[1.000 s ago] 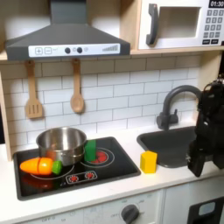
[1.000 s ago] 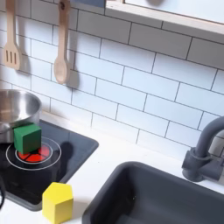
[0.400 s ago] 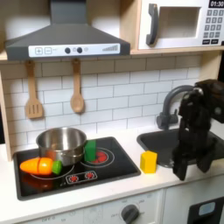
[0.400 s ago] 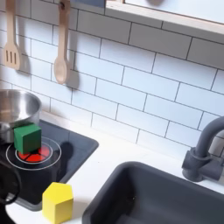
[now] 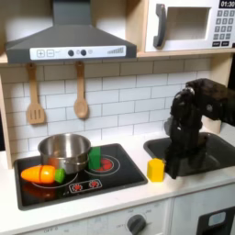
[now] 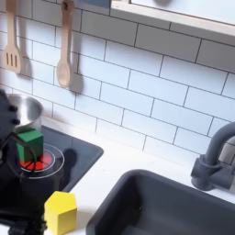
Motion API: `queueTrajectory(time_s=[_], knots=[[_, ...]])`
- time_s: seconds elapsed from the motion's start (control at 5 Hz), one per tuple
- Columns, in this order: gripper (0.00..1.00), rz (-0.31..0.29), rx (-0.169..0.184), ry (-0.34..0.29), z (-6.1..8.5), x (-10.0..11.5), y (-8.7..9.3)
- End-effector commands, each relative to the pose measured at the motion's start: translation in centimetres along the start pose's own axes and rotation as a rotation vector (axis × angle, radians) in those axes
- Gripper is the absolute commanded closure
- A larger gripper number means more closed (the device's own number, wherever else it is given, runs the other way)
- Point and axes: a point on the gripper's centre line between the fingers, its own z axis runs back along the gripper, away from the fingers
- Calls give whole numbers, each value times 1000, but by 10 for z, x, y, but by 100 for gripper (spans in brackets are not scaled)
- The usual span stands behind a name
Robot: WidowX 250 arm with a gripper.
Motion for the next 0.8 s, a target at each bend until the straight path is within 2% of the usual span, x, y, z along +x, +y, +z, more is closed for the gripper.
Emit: queueTrajectory(time_s=[0.0,0.2,0.6], knots=[[0,48,-2,-40,2,33,7],[0,60,17,-38,3,40,9],[0,63,11,-42,4,40,10]])
